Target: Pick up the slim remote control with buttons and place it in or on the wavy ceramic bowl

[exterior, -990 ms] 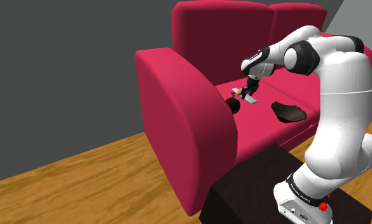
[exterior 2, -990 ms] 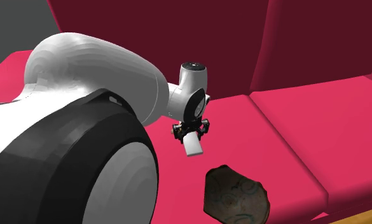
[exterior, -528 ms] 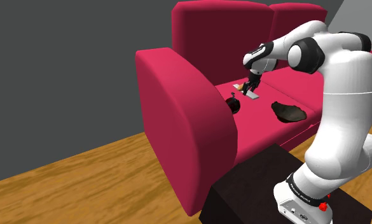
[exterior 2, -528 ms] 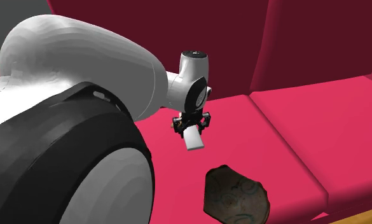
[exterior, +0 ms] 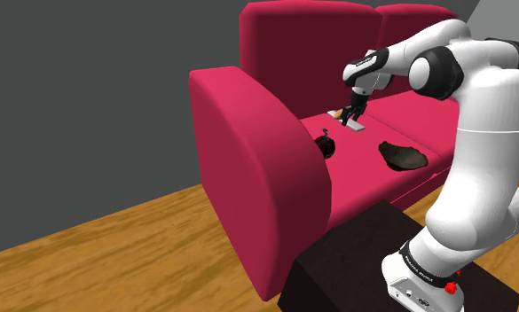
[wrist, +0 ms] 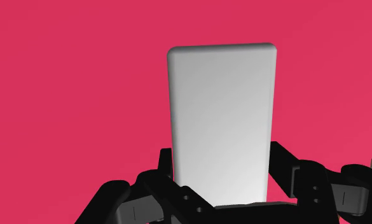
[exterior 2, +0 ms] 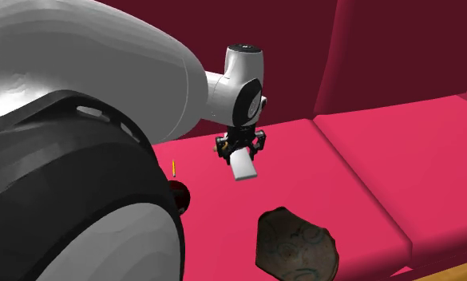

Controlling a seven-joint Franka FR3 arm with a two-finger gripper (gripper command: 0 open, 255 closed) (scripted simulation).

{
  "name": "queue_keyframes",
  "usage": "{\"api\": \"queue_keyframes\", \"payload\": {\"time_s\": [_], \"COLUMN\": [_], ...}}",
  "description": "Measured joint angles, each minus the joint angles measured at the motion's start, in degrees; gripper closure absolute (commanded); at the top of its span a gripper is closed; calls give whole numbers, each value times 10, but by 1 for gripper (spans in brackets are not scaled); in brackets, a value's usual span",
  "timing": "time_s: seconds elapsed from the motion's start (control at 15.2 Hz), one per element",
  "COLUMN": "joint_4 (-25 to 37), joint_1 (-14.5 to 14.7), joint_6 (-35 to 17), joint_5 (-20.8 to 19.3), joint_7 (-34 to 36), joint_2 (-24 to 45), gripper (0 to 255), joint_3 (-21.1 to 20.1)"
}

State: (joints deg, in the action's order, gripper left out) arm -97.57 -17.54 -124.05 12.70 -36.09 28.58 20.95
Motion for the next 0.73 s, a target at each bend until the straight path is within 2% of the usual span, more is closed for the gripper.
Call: {"api": "queue_keyframes", "payload": {"time_s": [0.73], "joint_4": [33], "joint_1": [5], "joint_6": [67], "joint_5": [-18], "joint_7": [11], "joint_2": [-37], "gripper": [255], "joint_3": [10]}}
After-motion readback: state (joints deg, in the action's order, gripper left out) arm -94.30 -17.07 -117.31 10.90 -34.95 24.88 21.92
